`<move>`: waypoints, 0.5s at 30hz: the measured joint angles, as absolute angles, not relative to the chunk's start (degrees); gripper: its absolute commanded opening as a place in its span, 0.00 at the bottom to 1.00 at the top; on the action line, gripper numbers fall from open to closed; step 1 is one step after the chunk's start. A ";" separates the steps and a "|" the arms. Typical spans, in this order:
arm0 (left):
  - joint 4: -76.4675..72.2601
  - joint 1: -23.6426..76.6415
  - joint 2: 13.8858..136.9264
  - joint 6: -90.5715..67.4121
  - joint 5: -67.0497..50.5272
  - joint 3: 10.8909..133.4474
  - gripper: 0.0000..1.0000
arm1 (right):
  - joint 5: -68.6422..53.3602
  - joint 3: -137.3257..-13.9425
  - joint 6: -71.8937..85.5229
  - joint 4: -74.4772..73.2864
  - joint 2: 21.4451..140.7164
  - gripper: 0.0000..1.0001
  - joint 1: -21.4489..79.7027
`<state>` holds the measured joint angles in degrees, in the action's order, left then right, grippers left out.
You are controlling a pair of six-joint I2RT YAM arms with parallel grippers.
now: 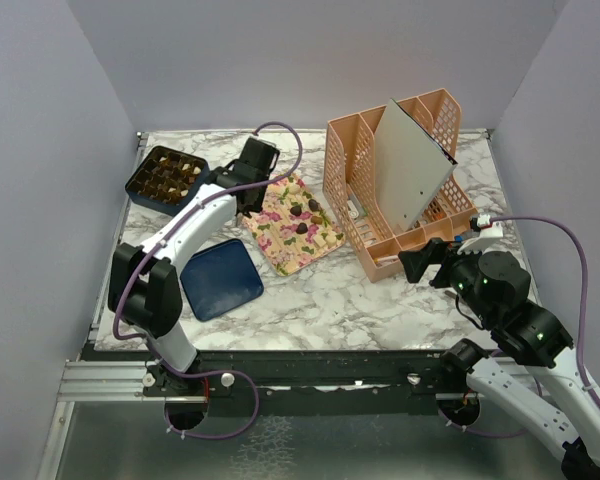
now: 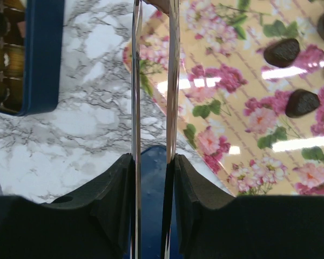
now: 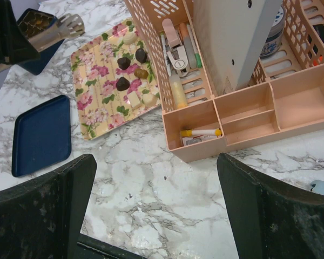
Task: Pack the chocolate
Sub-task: Pick up the fake chocolate from the plate, then place the fake chocolate in the packing box.
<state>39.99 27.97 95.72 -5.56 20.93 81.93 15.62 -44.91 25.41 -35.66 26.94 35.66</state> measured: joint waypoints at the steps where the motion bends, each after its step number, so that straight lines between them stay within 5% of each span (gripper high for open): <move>1: 40.21 26.74 95.46 -5.58 20.99 82.52 0.34 | 15.62 -44.93 25.41 -35.66 26.94 0.99 35.66; 15: 41.63 6.00 95.09 -7.22 20.40 86.59 0.35 | 15.62 -44.93 24.99 -35.68 26.72 0.99 35.66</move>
<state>41.63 6.00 95.09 -7.22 20.40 86.59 15.62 -44.93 24.99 -35.68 26.72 35.66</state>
